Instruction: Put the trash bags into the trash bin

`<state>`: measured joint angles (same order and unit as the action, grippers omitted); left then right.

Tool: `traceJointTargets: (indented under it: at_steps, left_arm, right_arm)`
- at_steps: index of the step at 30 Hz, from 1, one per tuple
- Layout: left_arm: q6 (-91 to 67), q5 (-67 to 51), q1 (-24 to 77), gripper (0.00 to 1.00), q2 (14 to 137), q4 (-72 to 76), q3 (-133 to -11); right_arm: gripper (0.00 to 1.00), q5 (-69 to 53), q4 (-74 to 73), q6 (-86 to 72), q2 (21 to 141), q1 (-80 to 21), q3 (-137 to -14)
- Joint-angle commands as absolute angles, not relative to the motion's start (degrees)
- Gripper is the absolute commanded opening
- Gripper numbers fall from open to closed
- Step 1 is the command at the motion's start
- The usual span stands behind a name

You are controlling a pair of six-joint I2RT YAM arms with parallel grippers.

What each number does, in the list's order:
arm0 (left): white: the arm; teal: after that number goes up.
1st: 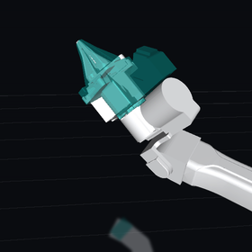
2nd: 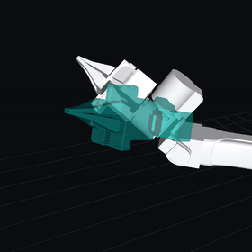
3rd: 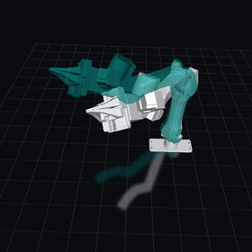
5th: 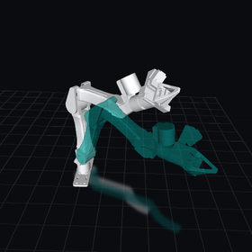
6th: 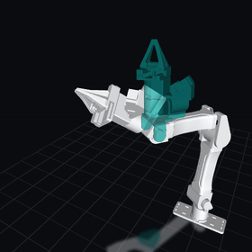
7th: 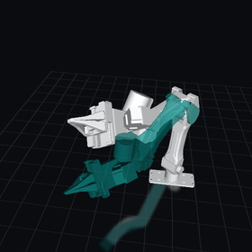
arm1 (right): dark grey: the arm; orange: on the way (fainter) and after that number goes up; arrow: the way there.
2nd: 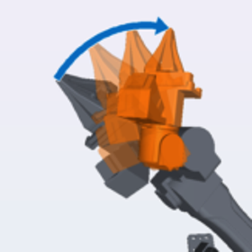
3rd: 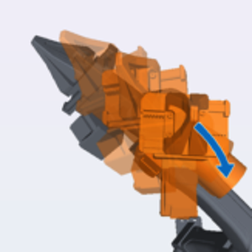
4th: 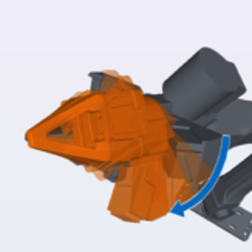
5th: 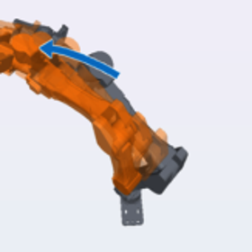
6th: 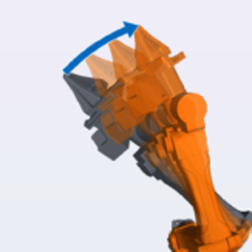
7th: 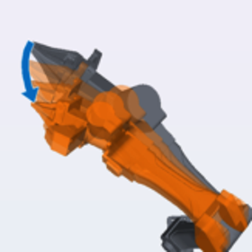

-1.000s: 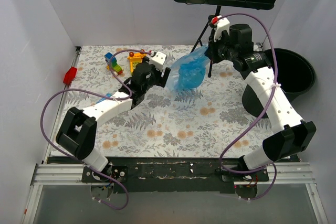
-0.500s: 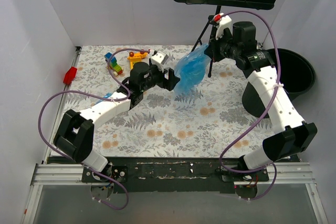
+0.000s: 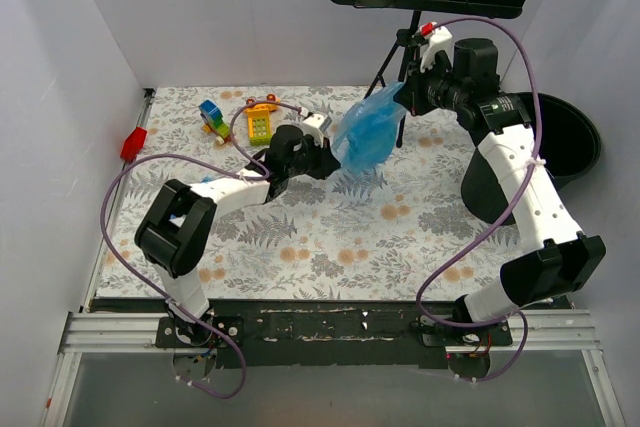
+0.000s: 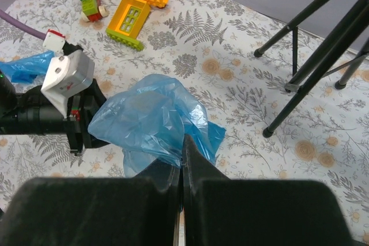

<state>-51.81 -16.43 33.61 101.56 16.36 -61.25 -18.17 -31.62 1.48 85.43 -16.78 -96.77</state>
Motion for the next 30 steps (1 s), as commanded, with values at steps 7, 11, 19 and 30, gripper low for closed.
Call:
traceJointTargets:
  at_steps: [7, 11, 19, 30]
  left_arm:
    - [-39.67, -13.97, 29.36, 0.00, 89.13, -7.08, -69.16]
    - [-24.56, -18.36, 28.83, 0.00, 85.96, -18.61, -73.12]
    - [-2.56, -16.27, 26.99, 0.00, 88.76, -41.55, -83.05]
    - [18.44, -5.10, 23.82, 0.00, 89.91, -43.95, -85.87]
  right_arm:
    - [0.01, -17.32, -32.08, 16.76, 82.36, -14.33, -92.74]
    - [0.01, -15.30, -31.73, 25.64, 80.42, -14.33, -88.60]
    - [0.01, -10.64, -31.02, 35.59, 79.46, -14.15, -85.35]
    - [0.01, -10.90, -31.11, 44.38, 77.34, -13.62, -80.77]
